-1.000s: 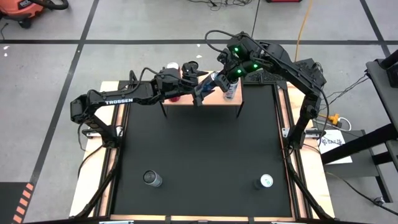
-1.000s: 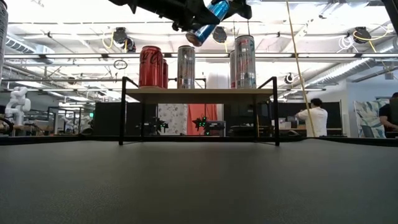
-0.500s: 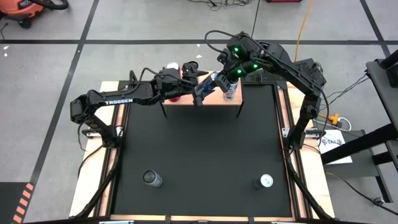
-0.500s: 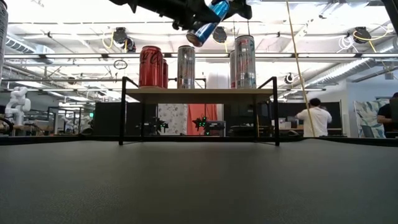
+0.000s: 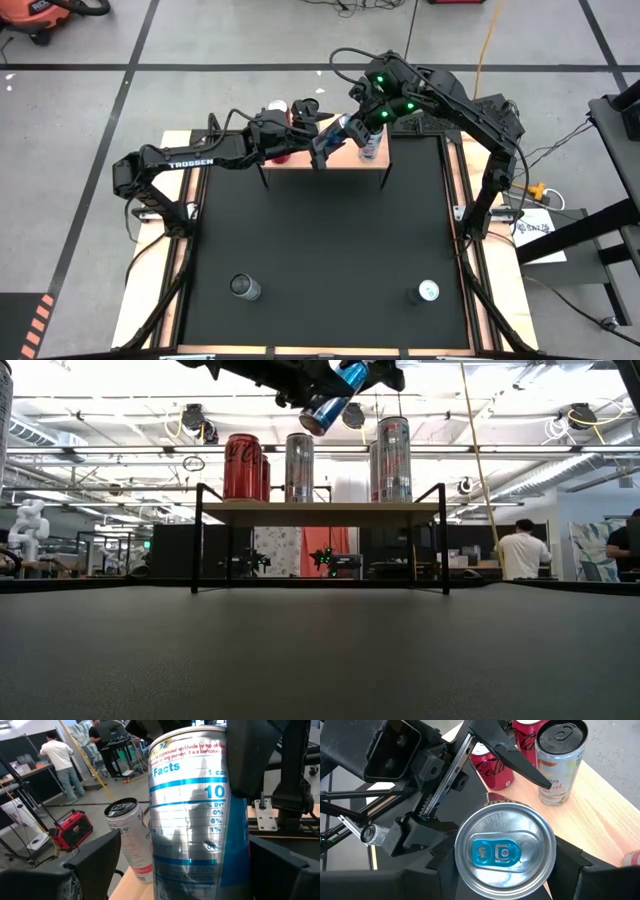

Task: Place canned beverage on shelf
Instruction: Put the top blue soda can on the shelf

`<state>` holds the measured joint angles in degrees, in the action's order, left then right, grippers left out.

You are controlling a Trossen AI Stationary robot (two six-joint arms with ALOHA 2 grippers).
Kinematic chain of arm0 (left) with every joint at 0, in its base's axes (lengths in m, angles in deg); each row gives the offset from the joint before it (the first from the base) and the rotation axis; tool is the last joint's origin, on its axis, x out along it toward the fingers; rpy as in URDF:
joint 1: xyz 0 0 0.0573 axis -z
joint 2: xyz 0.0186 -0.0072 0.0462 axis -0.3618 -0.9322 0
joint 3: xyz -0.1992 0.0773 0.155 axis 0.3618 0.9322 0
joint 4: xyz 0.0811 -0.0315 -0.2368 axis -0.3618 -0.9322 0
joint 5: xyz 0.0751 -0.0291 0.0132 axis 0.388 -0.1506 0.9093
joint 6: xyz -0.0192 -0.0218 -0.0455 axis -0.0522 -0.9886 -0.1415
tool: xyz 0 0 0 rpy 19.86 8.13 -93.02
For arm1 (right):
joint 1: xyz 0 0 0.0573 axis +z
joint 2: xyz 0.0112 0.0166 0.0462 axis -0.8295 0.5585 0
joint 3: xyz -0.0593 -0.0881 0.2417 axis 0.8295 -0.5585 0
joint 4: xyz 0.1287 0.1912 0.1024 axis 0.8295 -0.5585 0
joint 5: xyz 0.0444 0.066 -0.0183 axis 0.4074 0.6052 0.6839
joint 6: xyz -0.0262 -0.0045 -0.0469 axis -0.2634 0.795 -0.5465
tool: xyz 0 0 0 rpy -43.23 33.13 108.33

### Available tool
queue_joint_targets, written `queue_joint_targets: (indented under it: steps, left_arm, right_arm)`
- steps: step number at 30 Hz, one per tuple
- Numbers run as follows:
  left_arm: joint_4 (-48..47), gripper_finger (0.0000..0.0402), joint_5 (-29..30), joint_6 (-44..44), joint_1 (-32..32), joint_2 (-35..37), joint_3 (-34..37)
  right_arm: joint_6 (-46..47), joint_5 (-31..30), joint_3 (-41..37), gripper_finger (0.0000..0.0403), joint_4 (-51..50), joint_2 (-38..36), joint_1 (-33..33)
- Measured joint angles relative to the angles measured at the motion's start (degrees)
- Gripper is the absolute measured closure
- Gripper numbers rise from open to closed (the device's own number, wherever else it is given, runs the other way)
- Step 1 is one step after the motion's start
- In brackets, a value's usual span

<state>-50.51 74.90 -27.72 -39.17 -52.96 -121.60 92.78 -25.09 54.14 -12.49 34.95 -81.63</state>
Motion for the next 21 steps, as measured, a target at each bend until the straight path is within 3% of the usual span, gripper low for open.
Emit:
queue_joint_targets:
  steps: [8, 19, 21]
  left_arm:
    - [0.0, 0.0051, 0.0, 0.1, 0.0, 0.0, 0.0]
    - [0.0, 0.0183, -2.0, -0.1, 0.0, 0.0, 0.0]
    - [0.0, 0.0191, -2.0, 0.0, -0.1, 0.0, 0.0]
  right_arm:
    - [0.0, 0.0, 0.0, 0.0205, 0.5, 0.0, 0.0]
    - [-0.2, -0.1, 0.0, 0.0205, 1.4, 0.0, 0.0]
    - [-0.2, -0.1, 0.0, 0.0205, 1.4, 0.0, 0.0]
